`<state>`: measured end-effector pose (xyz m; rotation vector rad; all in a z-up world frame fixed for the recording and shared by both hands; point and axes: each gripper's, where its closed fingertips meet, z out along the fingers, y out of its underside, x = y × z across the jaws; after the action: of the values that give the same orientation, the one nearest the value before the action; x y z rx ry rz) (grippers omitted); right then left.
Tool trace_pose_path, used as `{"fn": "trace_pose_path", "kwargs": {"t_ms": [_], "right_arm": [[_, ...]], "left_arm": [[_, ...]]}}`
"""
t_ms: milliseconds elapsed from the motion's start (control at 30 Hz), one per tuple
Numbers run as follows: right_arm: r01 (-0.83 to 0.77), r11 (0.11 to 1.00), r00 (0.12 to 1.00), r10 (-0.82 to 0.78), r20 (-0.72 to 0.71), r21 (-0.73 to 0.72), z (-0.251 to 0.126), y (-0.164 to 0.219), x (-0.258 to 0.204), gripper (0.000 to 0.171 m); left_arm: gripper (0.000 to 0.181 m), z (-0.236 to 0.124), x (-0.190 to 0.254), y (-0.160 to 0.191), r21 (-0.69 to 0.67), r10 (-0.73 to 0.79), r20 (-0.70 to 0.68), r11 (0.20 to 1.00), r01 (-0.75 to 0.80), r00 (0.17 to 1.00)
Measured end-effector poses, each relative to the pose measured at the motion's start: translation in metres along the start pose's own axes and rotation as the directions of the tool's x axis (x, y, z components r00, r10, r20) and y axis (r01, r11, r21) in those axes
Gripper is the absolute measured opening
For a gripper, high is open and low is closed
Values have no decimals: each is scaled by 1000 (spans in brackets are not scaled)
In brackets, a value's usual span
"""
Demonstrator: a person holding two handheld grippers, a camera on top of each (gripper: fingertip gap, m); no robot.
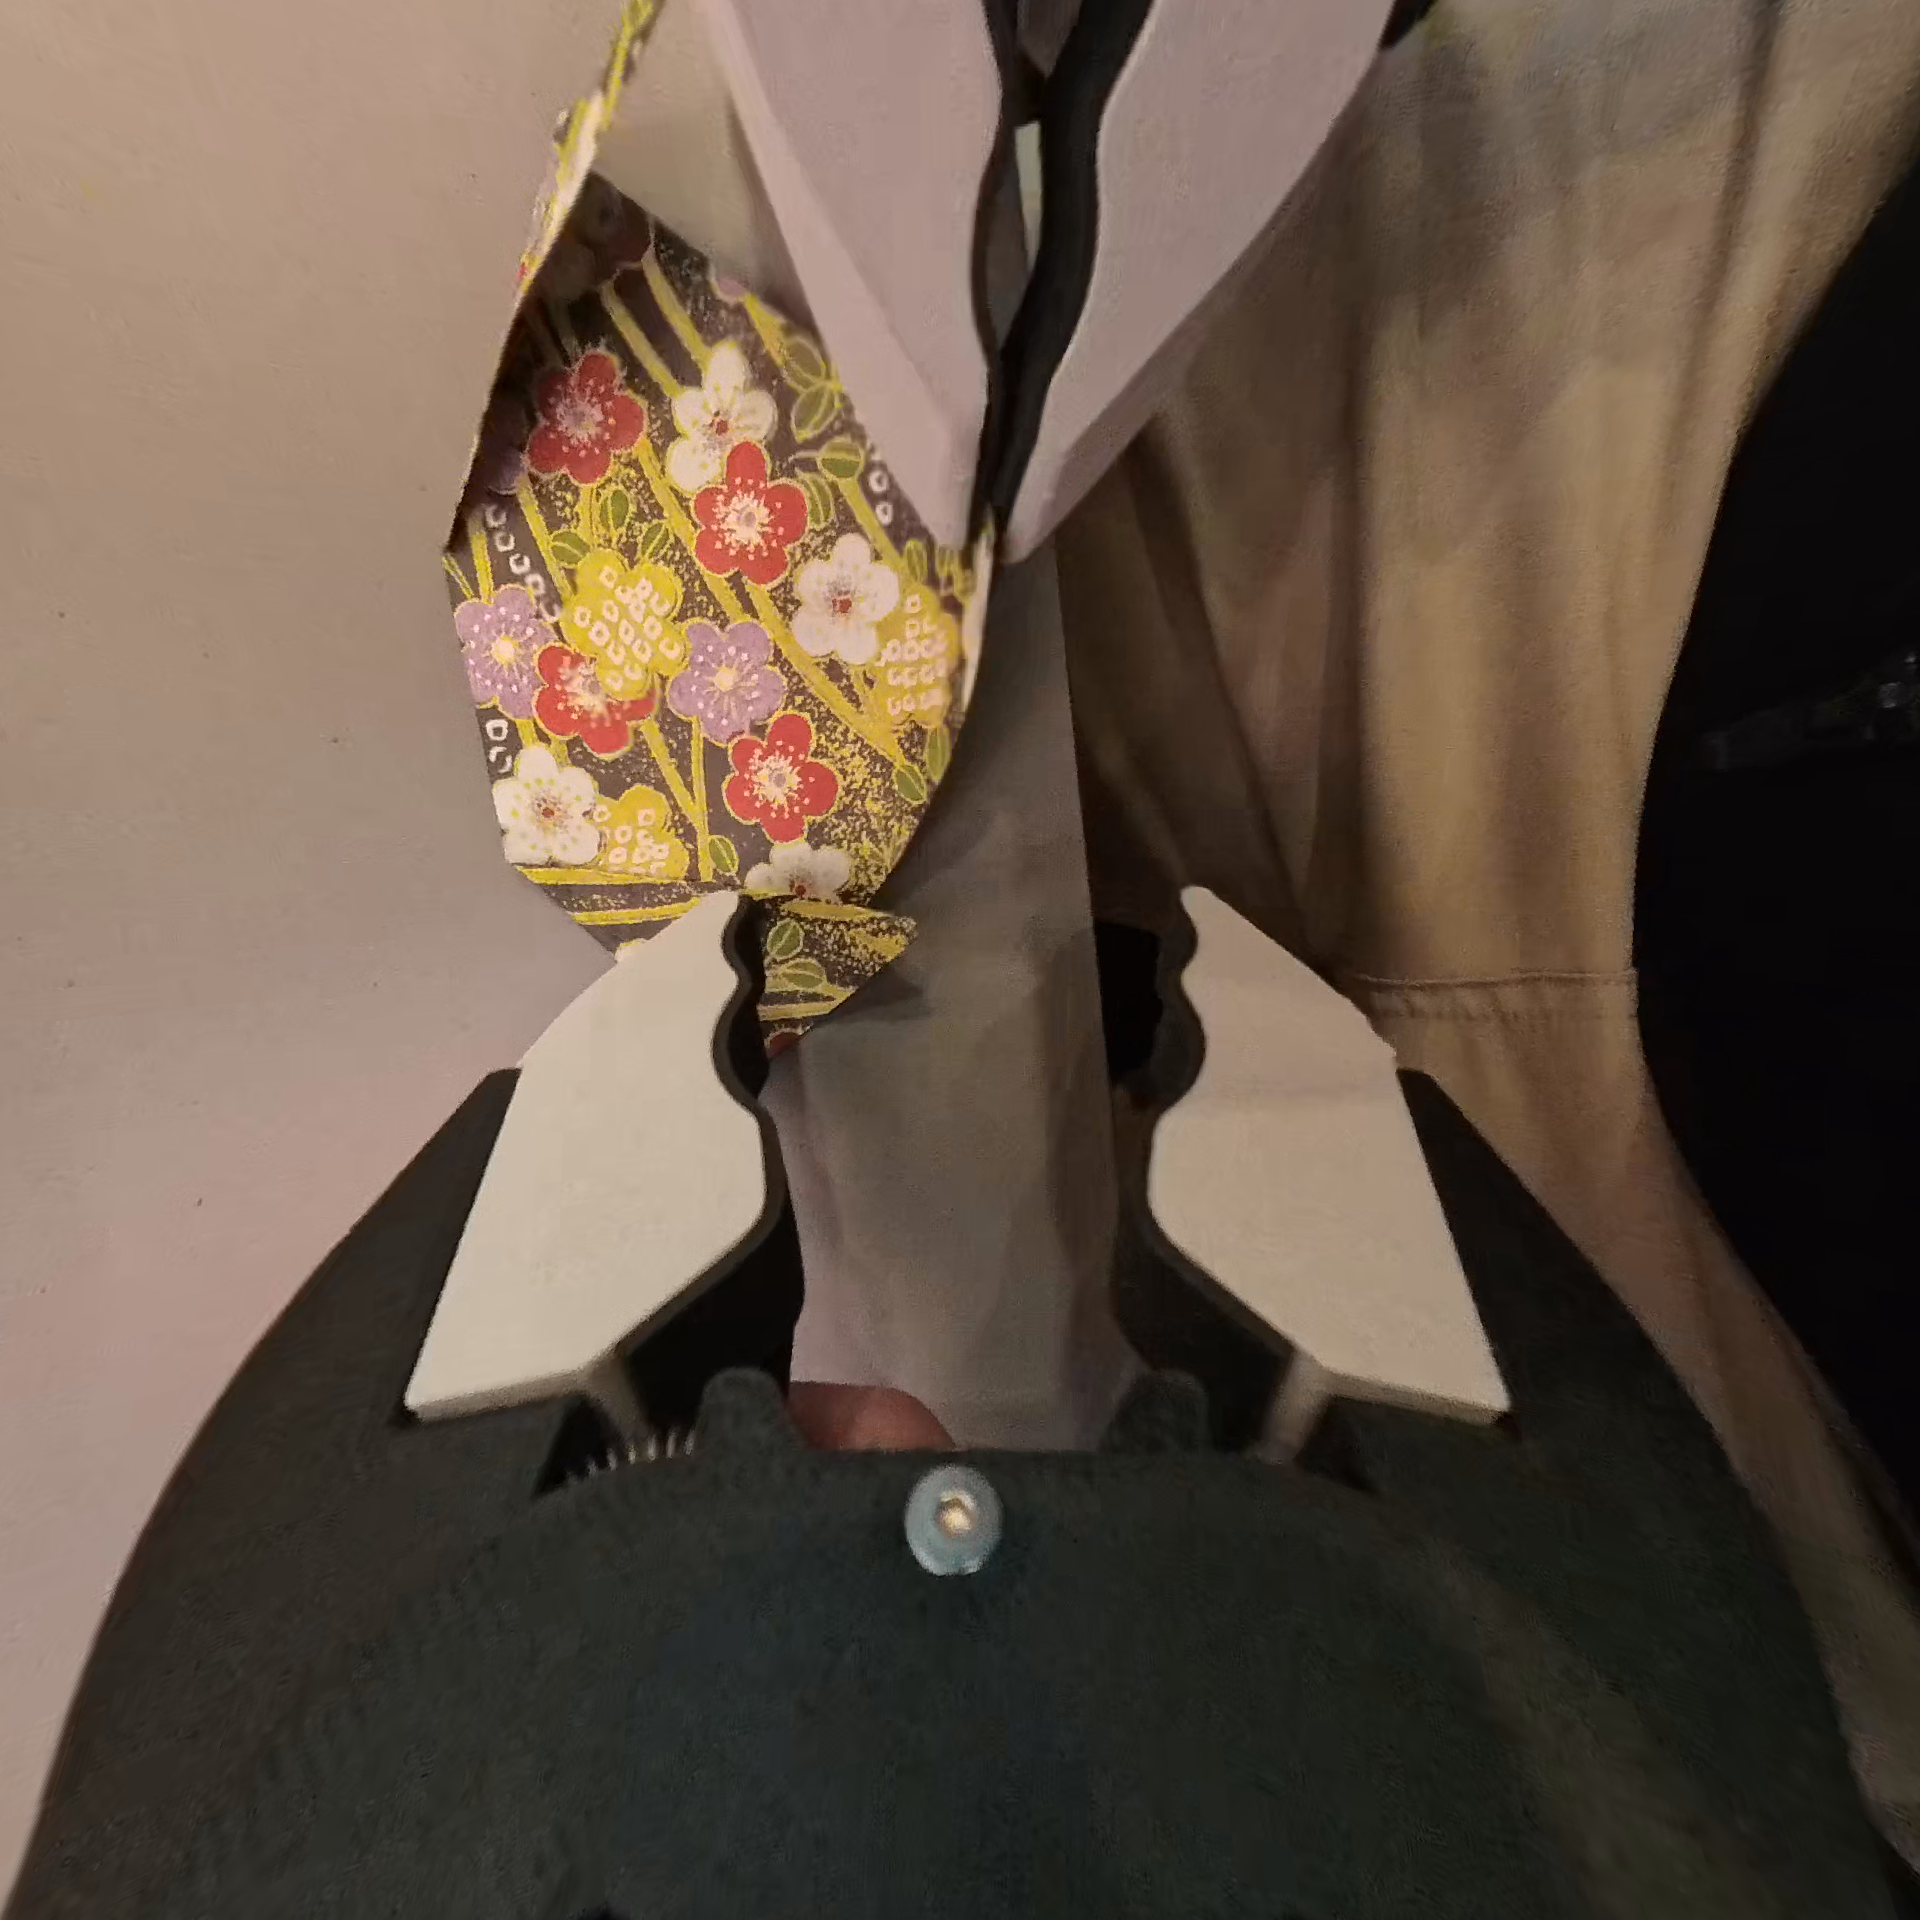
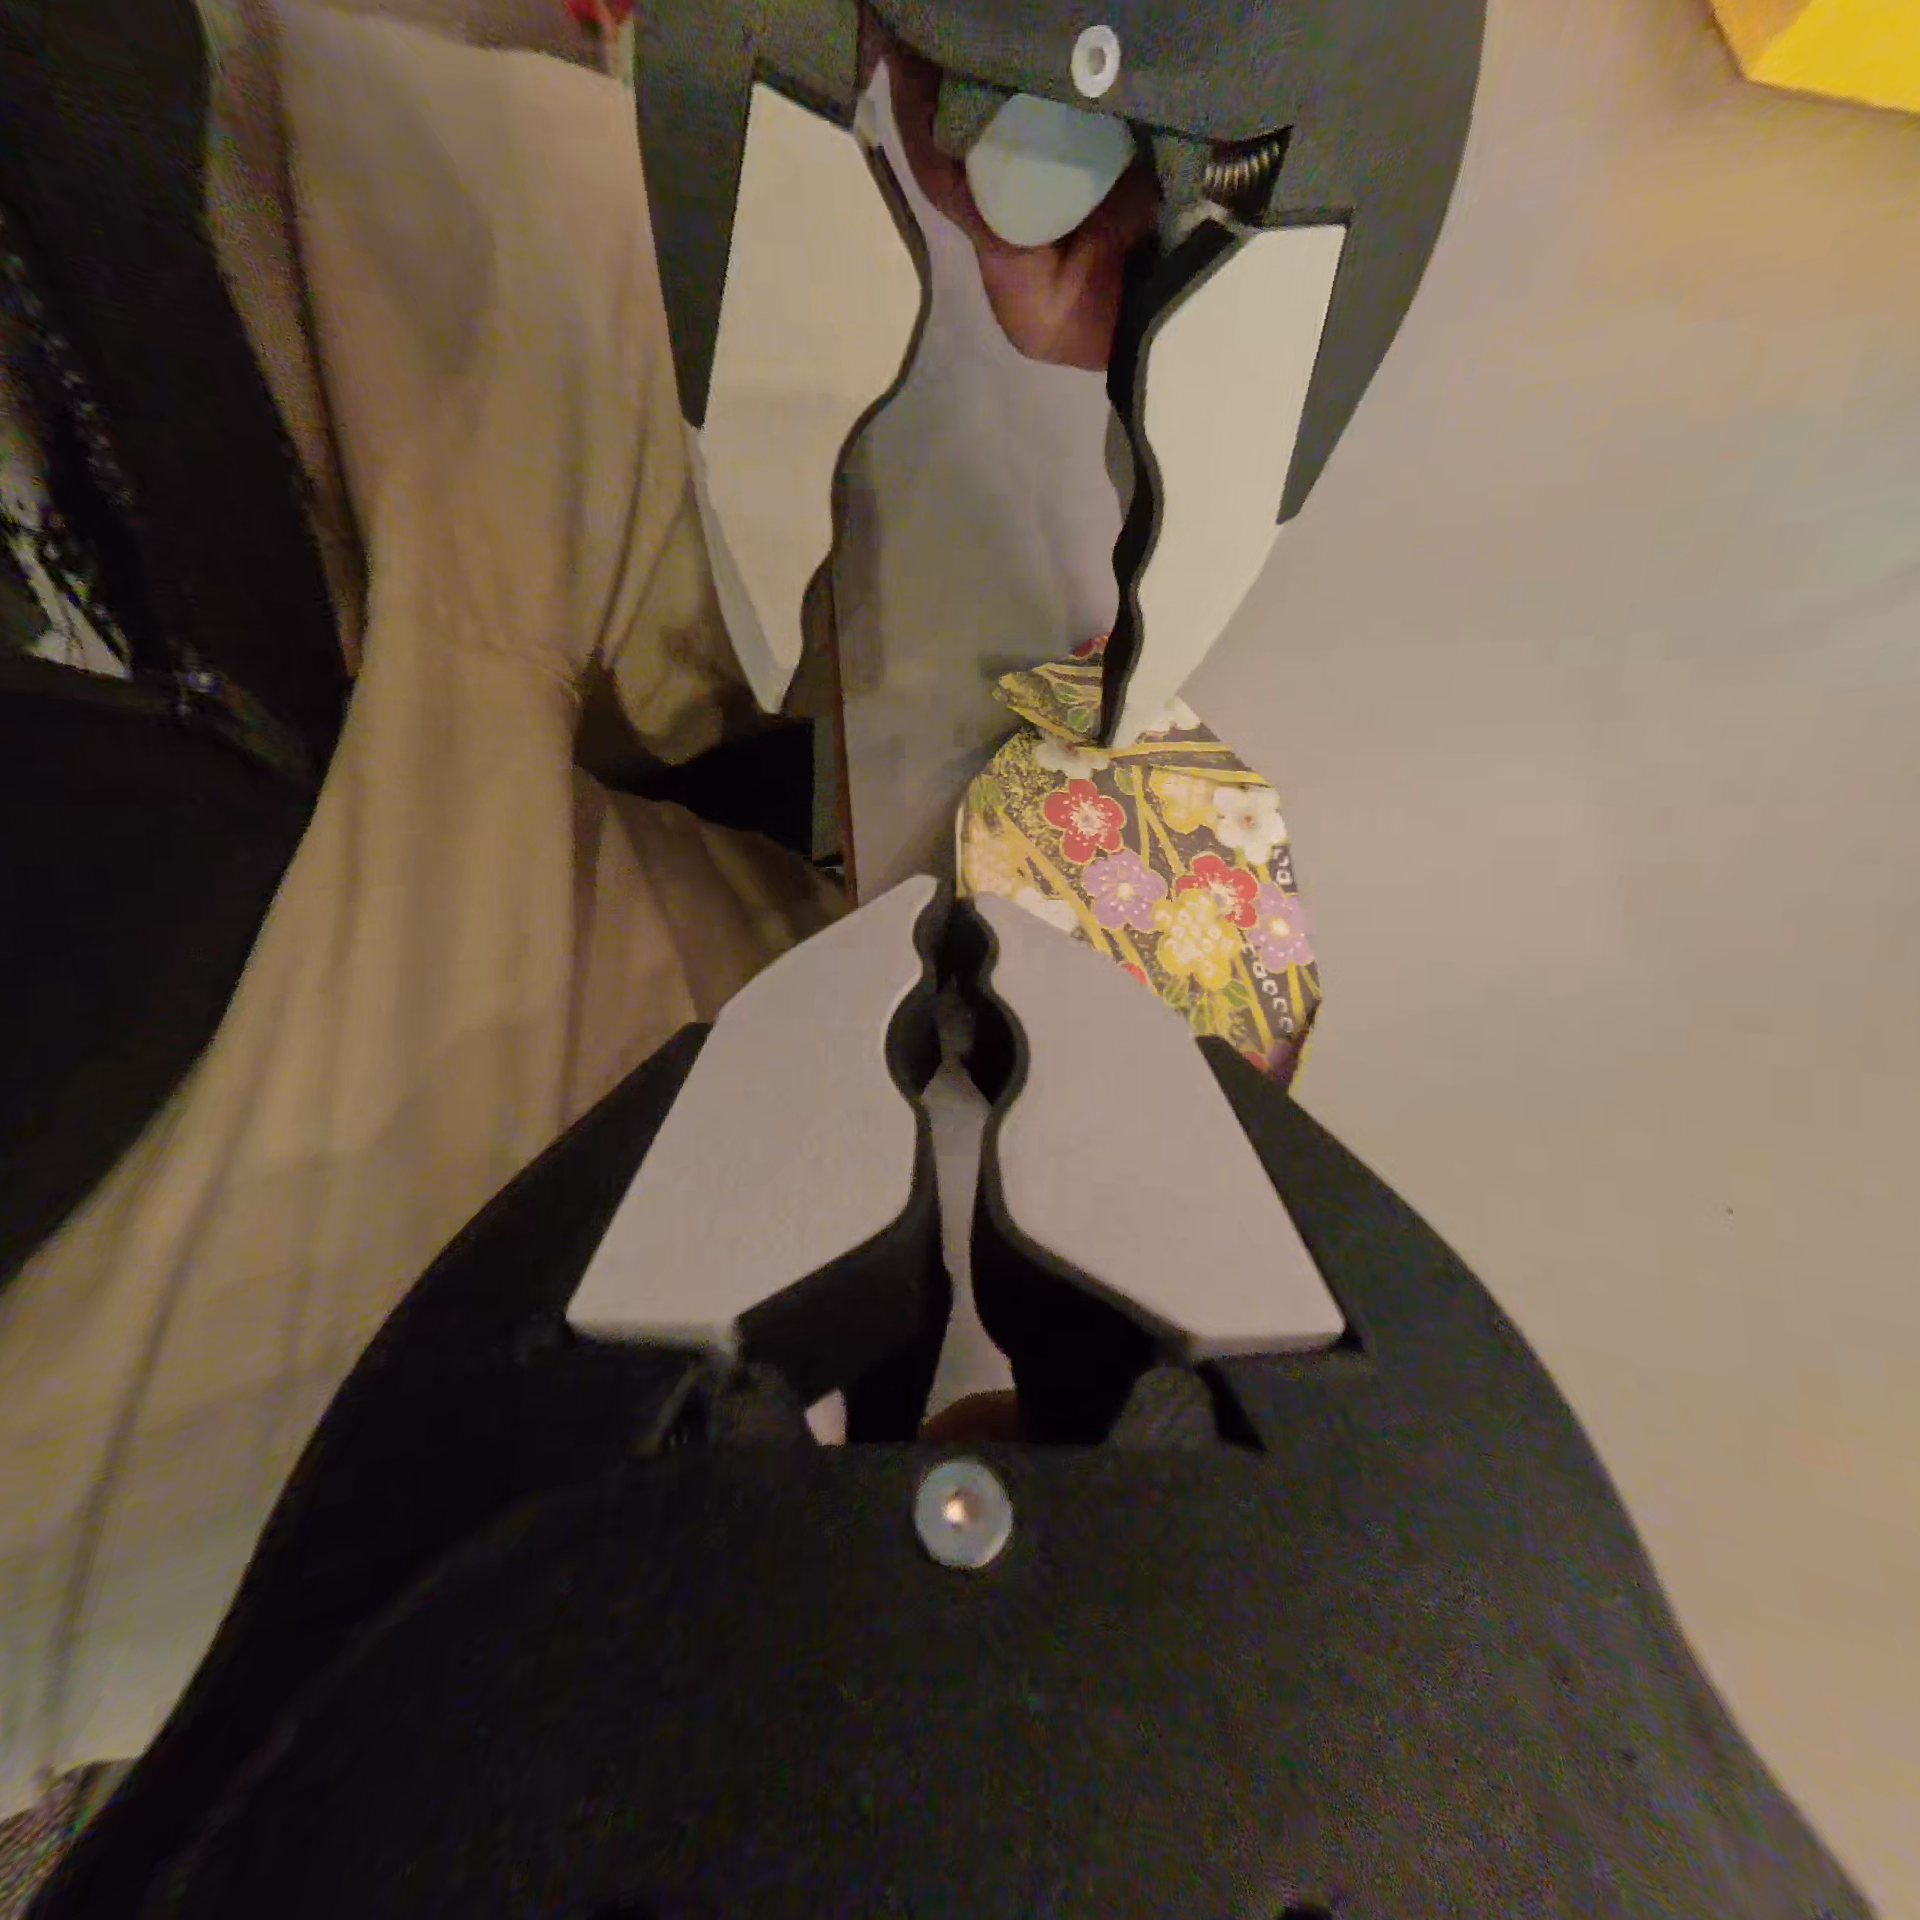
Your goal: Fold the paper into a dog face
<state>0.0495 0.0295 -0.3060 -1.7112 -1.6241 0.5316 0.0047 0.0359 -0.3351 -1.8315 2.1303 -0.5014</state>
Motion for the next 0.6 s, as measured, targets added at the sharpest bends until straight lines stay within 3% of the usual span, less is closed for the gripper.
{"fn": "trace_pose_path", "kwargs": {"t_ms": [100, 233, 367, 600], "right_arm": [[16, 998, 1000, -16, -6, -61, 2, 7, 8, 0], [26, 997, 999, -22, 50, -70, 5, 11, 3, 0], [7, 1000, 995, -5, 97, -28, 4, 9, -1, 0], [-48, 998, 989, 43, 143, 33, -4, 5, -1, 0]], "left_arm": [[72, -1, 0, -8, 24, 39, 10, 999, -39, 999], [72, -3, -4, -25, 81, 110, 41, 990, -113, 993], [74, -2, -4, -40, 141, 135, -15, 981, -131, 991], [77, 15, 5, -34, 74, 158, -108, 986, -150, 982]]}}
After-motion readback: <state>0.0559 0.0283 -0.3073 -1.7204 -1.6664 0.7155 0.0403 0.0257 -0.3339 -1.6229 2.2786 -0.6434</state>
